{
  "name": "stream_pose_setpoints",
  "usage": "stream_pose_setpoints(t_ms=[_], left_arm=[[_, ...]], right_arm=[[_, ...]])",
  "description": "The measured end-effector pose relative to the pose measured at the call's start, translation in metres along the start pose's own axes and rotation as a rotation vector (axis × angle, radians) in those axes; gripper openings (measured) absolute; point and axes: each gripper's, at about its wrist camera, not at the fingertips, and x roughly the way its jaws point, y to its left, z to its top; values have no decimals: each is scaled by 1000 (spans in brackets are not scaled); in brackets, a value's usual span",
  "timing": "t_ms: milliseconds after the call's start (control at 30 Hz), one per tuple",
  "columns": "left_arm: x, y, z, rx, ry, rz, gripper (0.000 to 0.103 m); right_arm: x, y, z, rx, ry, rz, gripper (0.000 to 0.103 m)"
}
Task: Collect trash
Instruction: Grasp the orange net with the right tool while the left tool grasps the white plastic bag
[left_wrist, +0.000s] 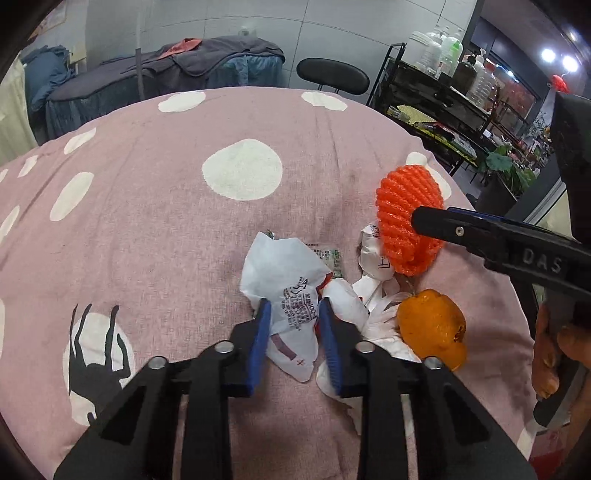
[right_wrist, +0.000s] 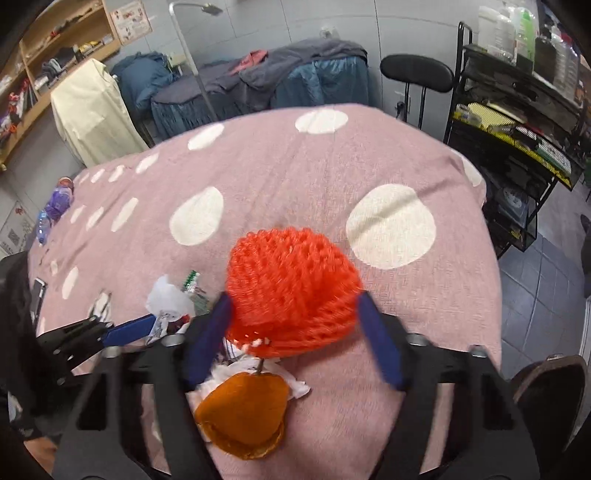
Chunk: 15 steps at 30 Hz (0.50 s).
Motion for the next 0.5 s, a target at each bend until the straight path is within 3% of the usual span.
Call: stream_pose_setpoints(t_ms=[33, 67, 133, 500], left_arm=[[-2, 3, -2, -4, -7, 4, 14], [-5, 6, -4, -14, -15, 1, 8], [-16, 15, -9, -38, -42, -10, 5], [-90, 27, -38, -110, -234, -7, 2]], right_arm=[[0, -3, 0, 16, -3, 9, 39], [-1, -5, -1, 24, -11, 13, 36], [-9, -7, -3, 24, -32, 29, 15], [-72, -10, -32, -7, -196, 21, 10]])
